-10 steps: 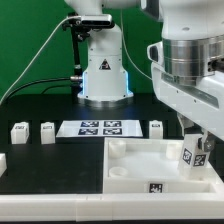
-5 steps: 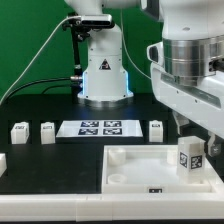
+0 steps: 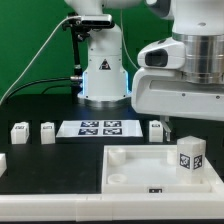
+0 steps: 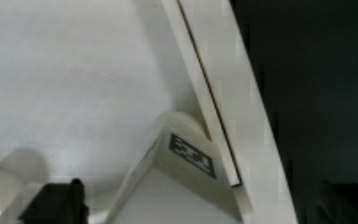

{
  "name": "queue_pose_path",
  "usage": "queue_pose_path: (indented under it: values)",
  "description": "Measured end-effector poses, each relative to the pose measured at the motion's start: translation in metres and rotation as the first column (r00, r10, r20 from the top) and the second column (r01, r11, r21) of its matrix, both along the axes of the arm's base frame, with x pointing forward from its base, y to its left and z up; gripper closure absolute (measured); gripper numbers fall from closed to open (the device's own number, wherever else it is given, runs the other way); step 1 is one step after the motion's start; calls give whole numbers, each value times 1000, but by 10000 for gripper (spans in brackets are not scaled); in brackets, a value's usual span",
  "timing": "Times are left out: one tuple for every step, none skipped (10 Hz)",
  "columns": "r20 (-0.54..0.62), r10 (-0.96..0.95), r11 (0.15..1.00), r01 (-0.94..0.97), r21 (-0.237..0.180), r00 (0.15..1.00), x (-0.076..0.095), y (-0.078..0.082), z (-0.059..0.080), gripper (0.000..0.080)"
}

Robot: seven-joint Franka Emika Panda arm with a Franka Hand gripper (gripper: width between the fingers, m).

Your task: Assemble one leg

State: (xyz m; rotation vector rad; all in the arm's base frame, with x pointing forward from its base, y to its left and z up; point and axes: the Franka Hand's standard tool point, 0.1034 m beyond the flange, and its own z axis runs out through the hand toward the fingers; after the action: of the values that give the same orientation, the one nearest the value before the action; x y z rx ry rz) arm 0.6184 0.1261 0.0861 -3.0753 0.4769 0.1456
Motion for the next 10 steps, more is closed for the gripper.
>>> queue_pose_path:
  values:
    - [4,138,990,-138,10,990,1,0,1,150]
    - [-1,234,972,-233,19,972,1,-1,0,150]
    - [3,400,916,-399,36,917,2,-5,0,150]
    - [6,493,869,-493,47,870,2,-7,0,150]
    - [16,593,803,-593,52,805,2,-8,0,150]
    - [24,679,731,-679,62,733,0,-6,-2,150]
    - [21,680,731,-680,64,733,-2,-6,-3,150]
    - [25,700,712,-699,66,714,-2,-7,-3,150]
    - [24,699,712,-699,66,714,-2,-7,-3,150]
    - [24,699,712,-699,66,715,-2,-7,-3,159]
